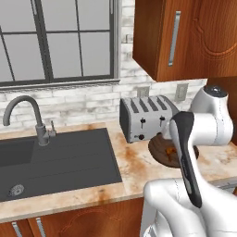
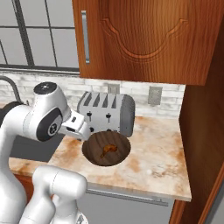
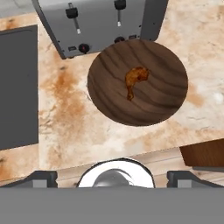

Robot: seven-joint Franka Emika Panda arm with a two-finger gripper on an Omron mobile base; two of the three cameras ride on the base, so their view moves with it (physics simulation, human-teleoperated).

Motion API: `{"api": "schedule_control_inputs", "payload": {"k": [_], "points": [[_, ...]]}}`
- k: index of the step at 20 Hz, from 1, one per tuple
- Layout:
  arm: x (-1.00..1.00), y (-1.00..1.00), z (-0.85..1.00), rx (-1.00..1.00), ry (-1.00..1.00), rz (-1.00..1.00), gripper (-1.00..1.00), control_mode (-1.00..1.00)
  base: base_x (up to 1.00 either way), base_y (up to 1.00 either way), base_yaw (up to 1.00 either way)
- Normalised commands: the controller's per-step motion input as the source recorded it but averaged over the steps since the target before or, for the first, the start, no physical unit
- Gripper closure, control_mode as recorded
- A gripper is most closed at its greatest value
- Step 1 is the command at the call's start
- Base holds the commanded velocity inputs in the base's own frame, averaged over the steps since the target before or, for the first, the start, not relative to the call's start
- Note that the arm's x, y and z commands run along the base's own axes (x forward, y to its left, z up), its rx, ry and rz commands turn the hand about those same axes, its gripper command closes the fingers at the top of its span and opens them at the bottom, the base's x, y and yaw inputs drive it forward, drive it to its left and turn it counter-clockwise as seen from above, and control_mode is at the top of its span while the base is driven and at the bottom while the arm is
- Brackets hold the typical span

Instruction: Take the kiwi, sweet potato, and chicken drumstick from the freezer and place them in the bowl on the counter.

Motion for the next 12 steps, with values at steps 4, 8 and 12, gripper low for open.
{"api": "schedule_control_inputs", "payload": {"k": [4,8,12], "points": [[-0.22,-0.02,0.33,0.00,0.00,0.00,-1.00,-1.00,0.00,0.00,0.00],[-0.20,0.00,0.29,0.00,0.00,0.00,-1.00,-1.00,0.00,0.00,0.00],[-0.12,0.08,0.37,0.00,0.00,0.00,-1.00,-1.00,0.00,0.00,0.00]]}}
